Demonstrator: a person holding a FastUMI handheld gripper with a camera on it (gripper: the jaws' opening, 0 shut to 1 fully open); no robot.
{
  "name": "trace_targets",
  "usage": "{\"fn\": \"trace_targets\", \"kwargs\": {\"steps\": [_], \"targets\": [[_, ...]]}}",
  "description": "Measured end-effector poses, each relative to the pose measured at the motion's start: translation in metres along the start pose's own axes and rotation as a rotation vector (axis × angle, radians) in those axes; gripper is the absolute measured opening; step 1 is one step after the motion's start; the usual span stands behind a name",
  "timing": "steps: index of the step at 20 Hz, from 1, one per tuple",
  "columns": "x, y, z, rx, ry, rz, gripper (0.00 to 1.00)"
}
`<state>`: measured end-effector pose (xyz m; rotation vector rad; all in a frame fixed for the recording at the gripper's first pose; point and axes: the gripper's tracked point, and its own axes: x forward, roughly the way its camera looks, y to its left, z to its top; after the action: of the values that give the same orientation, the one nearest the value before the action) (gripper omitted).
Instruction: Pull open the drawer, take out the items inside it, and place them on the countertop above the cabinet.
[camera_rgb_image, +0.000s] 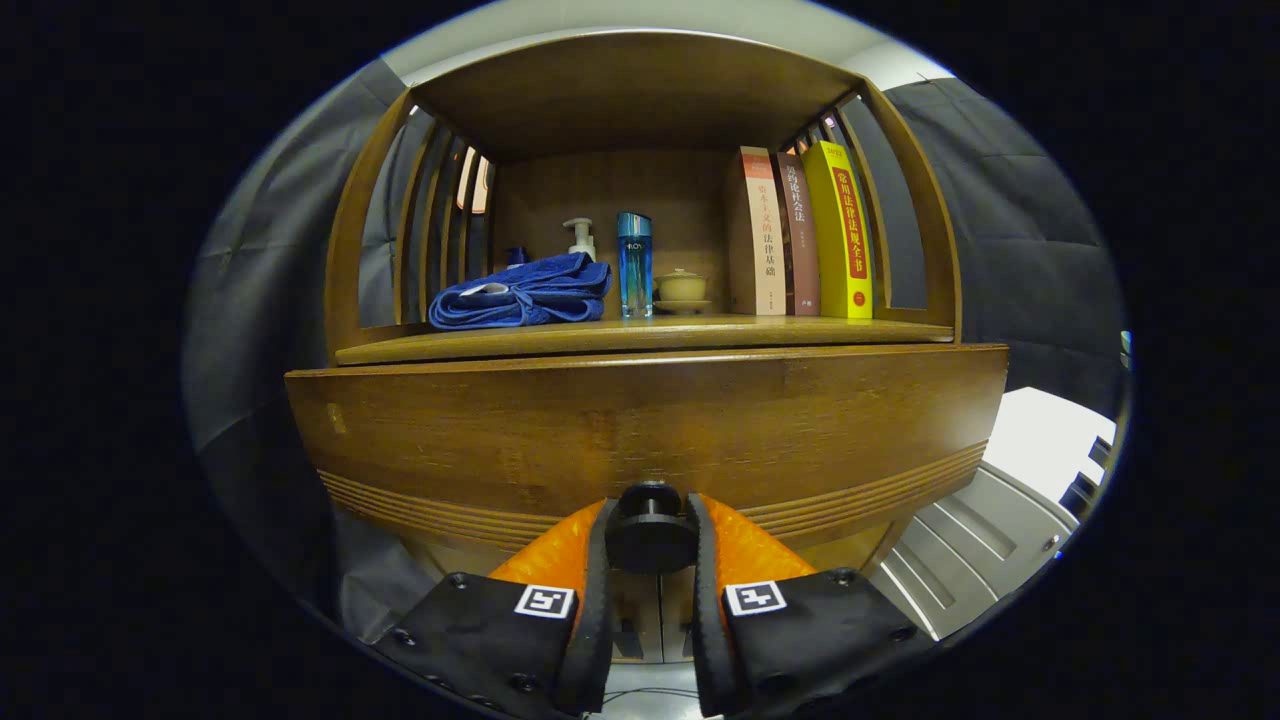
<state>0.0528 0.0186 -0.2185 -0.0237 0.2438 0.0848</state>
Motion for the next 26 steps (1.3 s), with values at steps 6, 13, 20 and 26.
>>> {"fn": "trace_targets", "kwargs": {"steps": [6,13,20,26], "targets": [[-0.042,-0.001,-0.002,-0.014,0.049,0.023,0.41],[-0.074,0.0,-0.005,-0.039,0.049,0.029,0.41],[-0.079,-0.003,-0.011,-0.037,0.048,0.028,0.42],[-0.079,-0.001,-0.013,-0.057,0.05,0.037,0.53]]}}
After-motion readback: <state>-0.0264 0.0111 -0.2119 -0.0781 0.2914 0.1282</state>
